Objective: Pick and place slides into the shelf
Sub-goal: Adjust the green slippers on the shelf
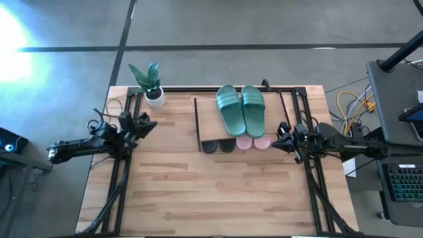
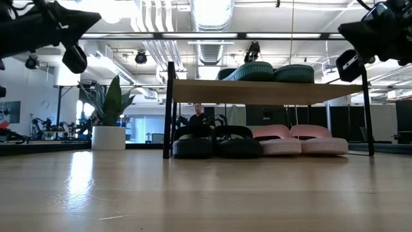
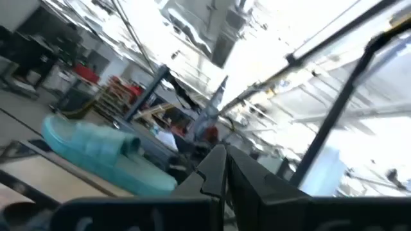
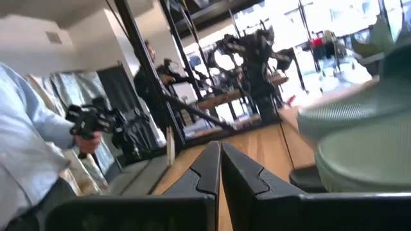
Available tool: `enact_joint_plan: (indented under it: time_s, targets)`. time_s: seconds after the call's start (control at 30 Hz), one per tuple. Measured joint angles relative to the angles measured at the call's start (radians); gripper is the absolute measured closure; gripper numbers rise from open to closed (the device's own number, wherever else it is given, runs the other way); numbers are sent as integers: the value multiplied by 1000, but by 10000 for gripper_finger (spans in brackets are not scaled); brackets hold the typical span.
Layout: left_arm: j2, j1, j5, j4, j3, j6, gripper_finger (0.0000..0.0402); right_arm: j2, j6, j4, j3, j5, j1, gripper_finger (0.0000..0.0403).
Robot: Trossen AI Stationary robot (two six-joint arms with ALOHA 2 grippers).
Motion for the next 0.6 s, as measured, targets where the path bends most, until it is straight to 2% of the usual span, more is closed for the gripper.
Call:
enact_joint_plan:
  time_s: [0.13, 0.23, 0.3, 0.37, 0.43, 0.6]
  targets:
    - [17, 0, -69, 25, 8, -25, 402, -1, 3, 47, 0, 2, 0, 394]
    - [39, 0, -143, 61, 9, -174, 402, 0, 110, 110, 0, 59, 0, 394]
    - [78, 0, -118, 60, 20, -211, 402, 0, 166, 152, 0, 105, 0, 394]
    - [138, -1, -70, 61, 59, -211, 402, 2, 168, 203, 0, 97, 0, 394]
    - [216, 0, -59, 65, 126, -168, 402, 19, 167, 259, 0, 83, 3, 394]
    - [439, 0, -7, 47, 342, 63, 402, 114, 175, 317, 22, 88, 3, 394]
